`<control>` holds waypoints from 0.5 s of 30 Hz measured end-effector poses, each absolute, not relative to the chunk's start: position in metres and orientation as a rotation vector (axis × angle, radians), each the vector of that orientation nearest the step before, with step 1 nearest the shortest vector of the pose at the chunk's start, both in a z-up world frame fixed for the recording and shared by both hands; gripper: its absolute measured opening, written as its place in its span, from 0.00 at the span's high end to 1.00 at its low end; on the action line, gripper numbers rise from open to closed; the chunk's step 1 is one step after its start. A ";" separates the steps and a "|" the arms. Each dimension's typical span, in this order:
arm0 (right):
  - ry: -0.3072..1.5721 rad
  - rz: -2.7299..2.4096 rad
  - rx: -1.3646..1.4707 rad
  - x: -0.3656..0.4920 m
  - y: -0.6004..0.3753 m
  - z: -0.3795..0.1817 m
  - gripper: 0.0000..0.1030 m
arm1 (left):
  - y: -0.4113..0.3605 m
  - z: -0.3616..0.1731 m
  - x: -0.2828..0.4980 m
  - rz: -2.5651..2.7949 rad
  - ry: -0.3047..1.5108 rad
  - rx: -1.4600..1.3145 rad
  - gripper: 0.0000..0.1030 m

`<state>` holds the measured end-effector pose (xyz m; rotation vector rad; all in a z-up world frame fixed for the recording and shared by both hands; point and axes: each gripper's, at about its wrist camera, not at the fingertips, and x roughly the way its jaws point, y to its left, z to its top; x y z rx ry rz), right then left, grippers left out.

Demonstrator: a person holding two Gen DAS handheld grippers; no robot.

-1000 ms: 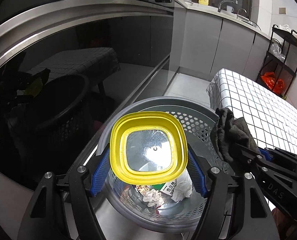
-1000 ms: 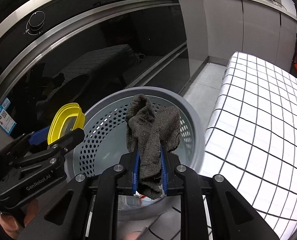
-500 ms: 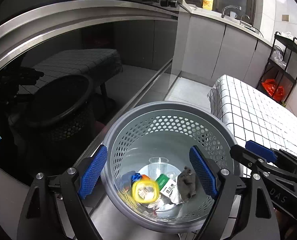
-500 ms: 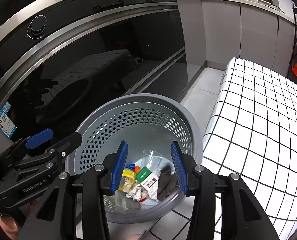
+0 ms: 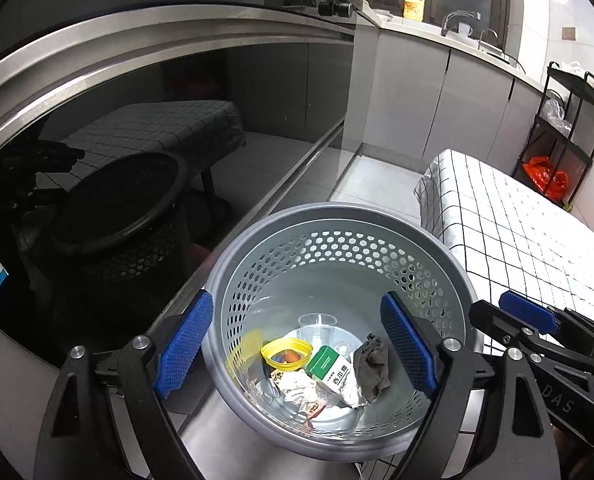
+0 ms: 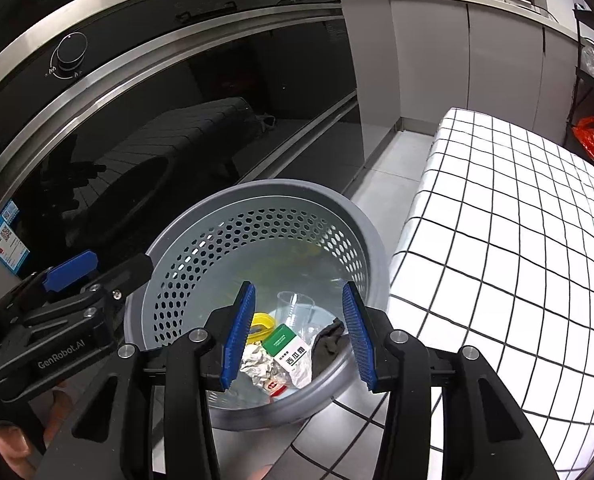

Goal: Collect trash

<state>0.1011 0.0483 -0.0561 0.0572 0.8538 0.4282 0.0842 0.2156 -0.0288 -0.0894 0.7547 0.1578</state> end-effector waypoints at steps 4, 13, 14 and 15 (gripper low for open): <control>0.841 0.401 0.050 0.096 0.046 -0.055 0.53 | 0.214 -0.026 0.082 0.163 0.736 -0.080 0.13; 0.808 0.338 0.064 0.085 0.041 -0.053 0.37 | 0.210 -0.021 0.075 0.180 0.706 -0.058 0.09; 0.810 0.329 0.070 0.085 0.040 -0.054 0.37 | 0.210 -0.020 0.075 0.180 0.707 -0.058 0.08; 0.813 0.323 0.075 0.085 0.039 -0.054 0.37 | 0.209 -0.020 0.075 0.179 0.708 -0.059 0.08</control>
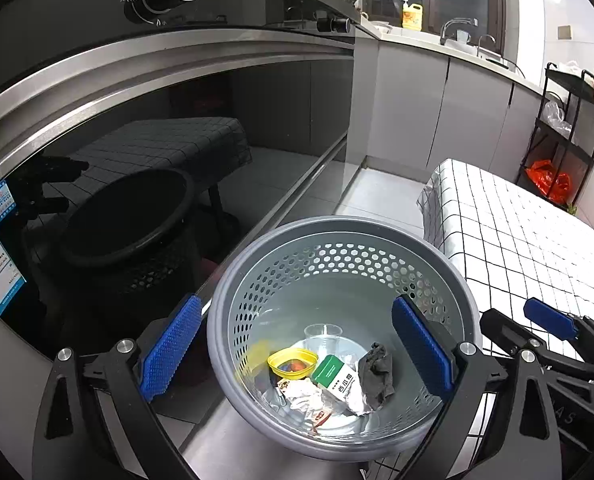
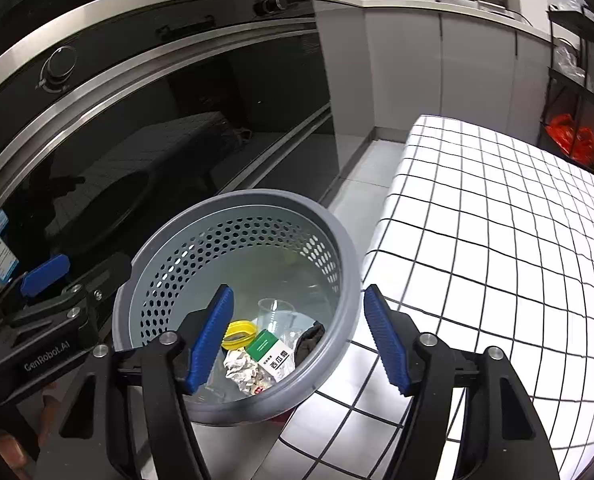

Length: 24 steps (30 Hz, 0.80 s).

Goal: Collect trash

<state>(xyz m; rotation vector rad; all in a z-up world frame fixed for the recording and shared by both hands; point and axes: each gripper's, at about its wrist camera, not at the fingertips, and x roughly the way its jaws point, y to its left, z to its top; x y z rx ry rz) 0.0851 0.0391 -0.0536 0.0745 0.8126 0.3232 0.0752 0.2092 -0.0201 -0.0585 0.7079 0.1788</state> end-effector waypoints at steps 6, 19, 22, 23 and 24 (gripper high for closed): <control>0.807 0.290 0.074 0.082 0.036 -0.051 0.35 | 0.210 -0.019 0.075 0.180 0.709 -0.062 0.06; 0.780 0.250 0.044 0.073 0.041 -0.045 0.31 | 0.209 -0.019 0.074 0.187 0.713 -0.058 0.06; 0.780 0.245 0.040 0.074 0.042 -0.044 0.30 | 0.208 -0.018 0.072 0.190 0.706 -0.052 0.06; 0.779 0.243 0.038 0.073 0.042 -0.043 0.30 | 0.208 -0.017 0.072 0.190 0.703 -0.051 0.06; 0.776 0.242 0.036 0.073 0.042 -0.043 0.30 | 0.208 -0.017 0.072 0.188 0.702 -0.051 0.06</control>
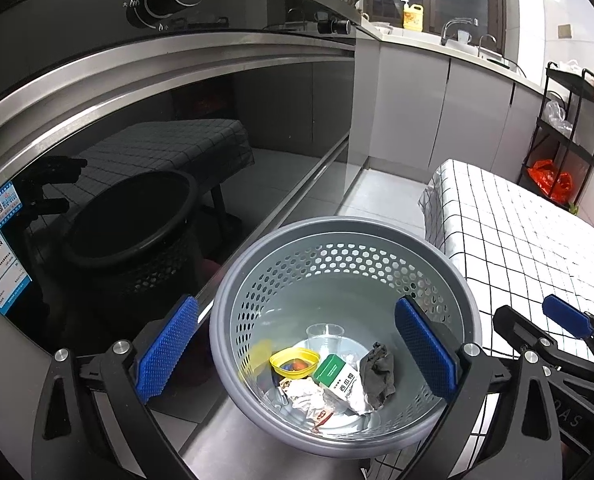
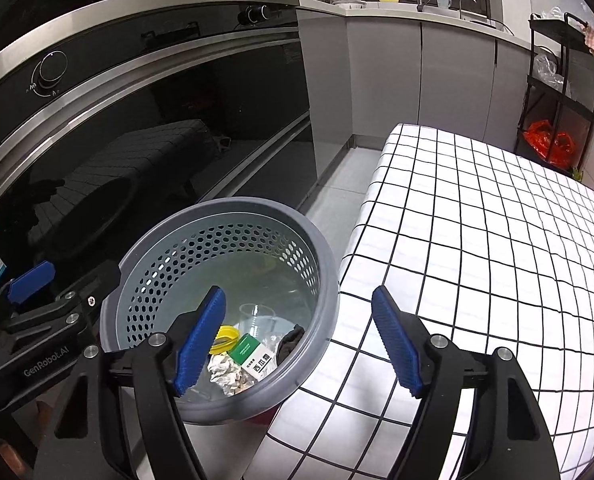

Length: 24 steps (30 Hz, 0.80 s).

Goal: Collect trash

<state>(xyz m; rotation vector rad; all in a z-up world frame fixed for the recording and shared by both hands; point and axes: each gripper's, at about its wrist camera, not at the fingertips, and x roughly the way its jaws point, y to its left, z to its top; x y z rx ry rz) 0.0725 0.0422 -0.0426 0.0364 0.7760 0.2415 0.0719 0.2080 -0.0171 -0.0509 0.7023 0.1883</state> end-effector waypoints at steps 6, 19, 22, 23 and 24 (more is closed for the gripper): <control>0.760 0.227 0.019 0.068 0.046 -0.039 0.30 | 0.207 -0.018 0.071 0.199 0.704 -0.049 0.06; 0.760 0.219 0.017 0.067 0.049 -0.038 0.30 | 0.209 -0.017 0.070 0.208 0.701 -0.047 0.06; 0.760 0.219 0.016 0.068 0.050 -0.038 0.30 | 0.208 -0.017 0.070 0.206 0.703 -0.051 0.06; 0.760 0.218 0.016 0.068 0.050 -0.038 0.30 | 0.209 -0.017 0.070 0.205 0.704 -0.054 0.06; 0.760 0.218 0.017 0.068 0.050 -0.038 0.30 | 0.209 -0.017 0.070 0.203 0.704 -0.057 0.06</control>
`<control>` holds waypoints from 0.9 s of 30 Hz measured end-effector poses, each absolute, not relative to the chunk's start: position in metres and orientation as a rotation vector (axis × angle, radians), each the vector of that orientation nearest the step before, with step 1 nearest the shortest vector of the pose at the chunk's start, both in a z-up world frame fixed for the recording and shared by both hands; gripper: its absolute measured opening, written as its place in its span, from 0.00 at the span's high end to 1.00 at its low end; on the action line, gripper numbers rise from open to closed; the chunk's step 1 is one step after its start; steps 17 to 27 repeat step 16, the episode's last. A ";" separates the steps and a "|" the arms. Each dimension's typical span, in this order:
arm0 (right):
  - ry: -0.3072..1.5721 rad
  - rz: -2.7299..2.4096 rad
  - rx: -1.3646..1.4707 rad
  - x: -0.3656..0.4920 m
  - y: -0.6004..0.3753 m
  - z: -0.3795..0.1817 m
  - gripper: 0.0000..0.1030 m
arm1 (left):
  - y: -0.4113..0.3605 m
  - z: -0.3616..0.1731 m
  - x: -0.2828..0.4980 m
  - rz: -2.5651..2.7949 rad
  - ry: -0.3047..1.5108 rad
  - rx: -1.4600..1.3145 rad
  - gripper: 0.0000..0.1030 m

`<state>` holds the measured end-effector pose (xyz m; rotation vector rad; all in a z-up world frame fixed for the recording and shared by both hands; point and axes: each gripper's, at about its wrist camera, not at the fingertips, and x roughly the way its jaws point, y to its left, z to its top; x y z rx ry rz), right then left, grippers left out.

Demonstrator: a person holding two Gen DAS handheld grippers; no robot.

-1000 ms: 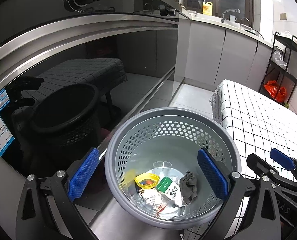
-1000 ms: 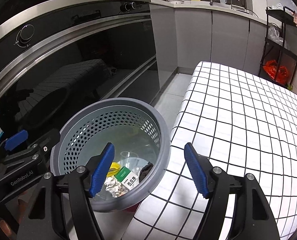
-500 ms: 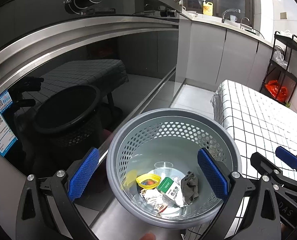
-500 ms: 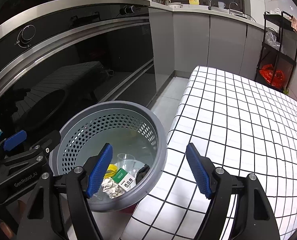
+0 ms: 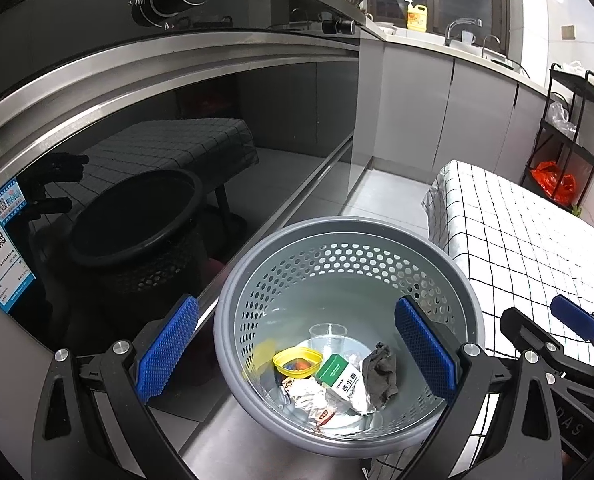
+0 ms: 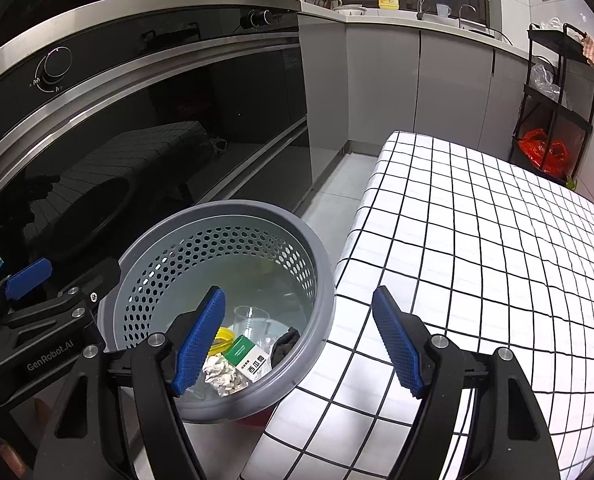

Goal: Collect trash

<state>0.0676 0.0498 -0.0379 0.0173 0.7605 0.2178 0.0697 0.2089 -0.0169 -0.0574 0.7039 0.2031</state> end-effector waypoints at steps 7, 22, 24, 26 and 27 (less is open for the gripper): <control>0.765 0.221 0.020 0.069 0.050 -0.040 0.30 | 0.210 -0.017 0.070 0.207 0.708 -0.066 0.06; 0.765 0.223 0.022 0.070 0.049 -0.042 0.30 | 0.210 -0.017 0.071 0.206 0.710 -0.062 0.06; 0.765 0.223 0.022 0.070 0.049 -0.042 0.30 | 0.210 -0.017 0.071 0.206 0.710 -0.062 0.06; 0.765 0.223 0.022 0.070 0.049 -0.042 0.30 | 0.210 -0.017 0.071 0.206 0.710 -0.062 0.06; 0.765 0.223 0.022 0.070 0.049 -0.042 0.30 | 0.210 -0.017 0.071 0.206 0.710 -0.062 0.06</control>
